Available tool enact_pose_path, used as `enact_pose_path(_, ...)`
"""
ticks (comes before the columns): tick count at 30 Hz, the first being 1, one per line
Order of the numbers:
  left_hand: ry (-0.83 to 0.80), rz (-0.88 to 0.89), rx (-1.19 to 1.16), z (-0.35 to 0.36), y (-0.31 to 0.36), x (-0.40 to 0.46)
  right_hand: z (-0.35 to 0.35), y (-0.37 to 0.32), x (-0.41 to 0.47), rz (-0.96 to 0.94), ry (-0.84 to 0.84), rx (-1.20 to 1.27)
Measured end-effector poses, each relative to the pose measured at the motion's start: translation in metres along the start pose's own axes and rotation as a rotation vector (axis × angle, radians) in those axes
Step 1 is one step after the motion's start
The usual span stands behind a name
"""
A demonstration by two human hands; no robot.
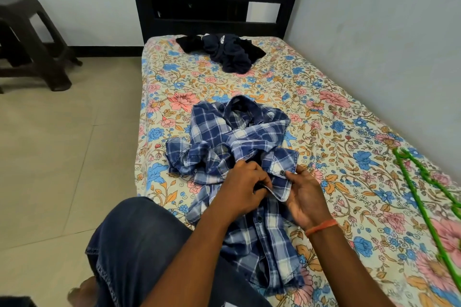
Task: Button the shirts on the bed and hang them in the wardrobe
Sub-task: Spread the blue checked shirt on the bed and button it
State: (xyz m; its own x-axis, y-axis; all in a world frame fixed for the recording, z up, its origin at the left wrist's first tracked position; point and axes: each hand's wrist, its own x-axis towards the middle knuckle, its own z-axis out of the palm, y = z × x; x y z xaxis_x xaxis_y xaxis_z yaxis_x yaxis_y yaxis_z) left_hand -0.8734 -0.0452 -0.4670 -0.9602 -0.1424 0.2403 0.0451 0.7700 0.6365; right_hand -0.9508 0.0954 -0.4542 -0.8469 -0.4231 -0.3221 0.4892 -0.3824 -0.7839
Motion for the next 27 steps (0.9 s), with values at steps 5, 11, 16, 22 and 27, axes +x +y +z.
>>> enact_pose_path(5,0.097,-0.075,-0.057,0.003,0.005,0.003,-0.001,0.001,-0.002,0.050,0.015,-0.164)
enact_pose_path(11,0.238,0.030,0.119,0.008,0.009,0.001,0.003,0.004,-0.003,0.002,0.114,-0.243)
enact_pose_path(16,0.360,0.134,0.238,0.009,0.011,0.002,0.004,0.005,-0.007,-0.087,0.158,-0.340)
enact_pose_path(22,0.397,0.089,0.177,0.011,0.004,0.003,0.003,0.006,-0.007,-0.024,0.108,-0.355)
enact_pose_path(27,0.335,0.033,0.098,0.012,0.003,0.003,0.001,0.008,-0.006,0.051,0.080,-0.335)
